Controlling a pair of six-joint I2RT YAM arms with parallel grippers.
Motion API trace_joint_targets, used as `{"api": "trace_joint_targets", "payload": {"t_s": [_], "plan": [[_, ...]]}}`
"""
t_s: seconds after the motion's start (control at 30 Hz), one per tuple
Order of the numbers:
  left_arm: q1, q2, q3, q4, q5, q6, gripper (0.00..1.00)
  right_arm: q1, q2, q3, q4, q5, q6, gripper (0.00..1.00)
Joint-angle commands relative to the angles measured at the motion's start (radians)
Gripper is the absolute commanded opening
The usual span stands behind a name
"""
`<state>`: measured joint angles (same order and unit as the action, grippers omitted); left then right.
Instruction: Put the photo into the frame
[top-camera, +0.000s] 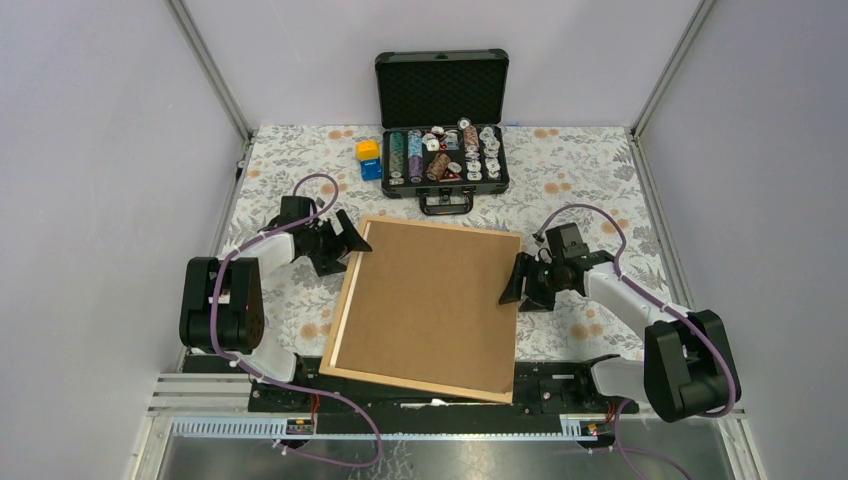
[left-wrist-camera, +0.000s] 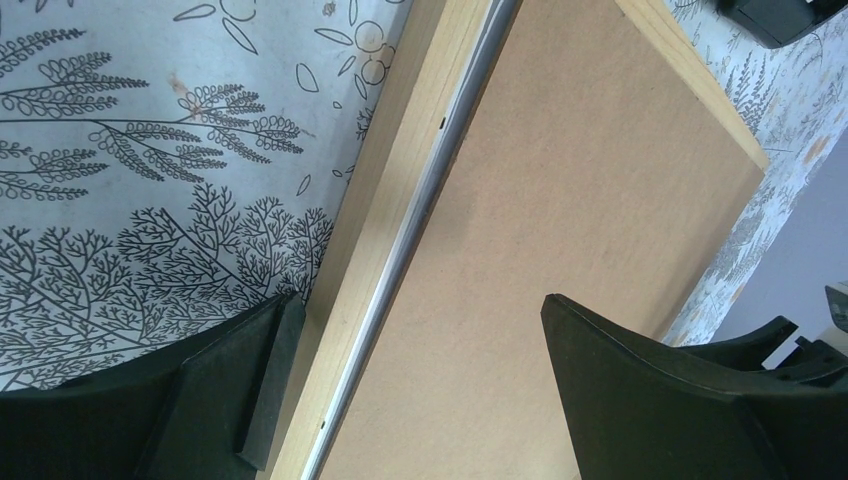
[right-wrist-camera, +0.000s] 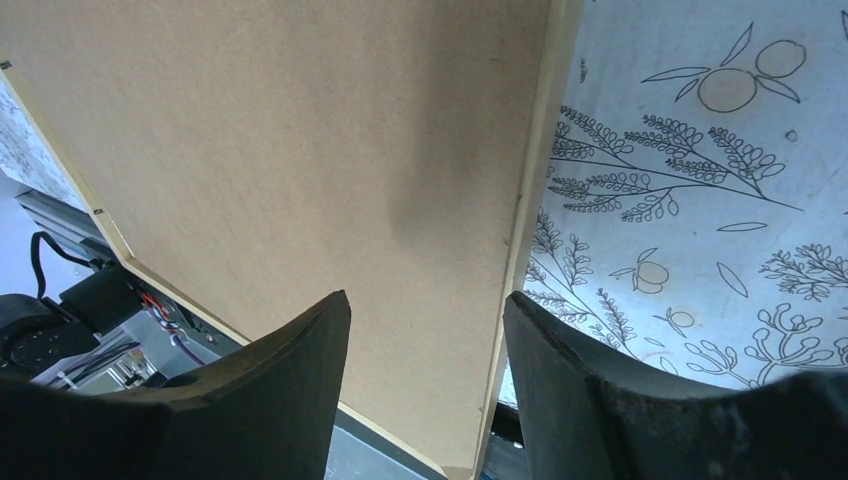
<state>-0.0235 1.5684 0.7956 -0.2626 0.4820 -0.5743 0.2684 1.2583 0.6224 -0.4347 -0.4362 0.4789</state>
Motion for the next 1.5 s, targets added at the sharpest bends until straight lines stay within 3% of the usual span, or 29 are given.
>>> {"api": "trace_joint_targets", "payload": {"t_s": [0.0, 0.3, 0.57, 1.1, 1.47], "plan": [[-0.001, -0.001, -0.016, 0.032, 0.017, 0.005, 0.99, 0.01, 0.026, -0.021, 0.043, -0.043, 0.003, 0.64], [-0.001, 0.005, -0.016, 0.033, 0.014, 0.005, 0.99, 0.011, 0.044, -0.03, 0.066, -0.059, 0.004, 0.59], [-0.001, 0.011, -0.013, 0.035, 0.014, 0.003, 0.99, 0.01, -0.015, 0.003, 0.008, -0.025, -0.003, 0.6], [-0.003, 0.019, -0.07, 0.083, 0.039, -0.042, 0.99, 0.011, 0.074, -0.043, 0.125, -0.087, 0.012, 0.59], [-0.018, -0.018, -0.182, 0.177, 0.074, -0.143, 0.99, 0.012, 0.013, -0.131, 0.406, -0.349, 0.258, 0.59]]}}
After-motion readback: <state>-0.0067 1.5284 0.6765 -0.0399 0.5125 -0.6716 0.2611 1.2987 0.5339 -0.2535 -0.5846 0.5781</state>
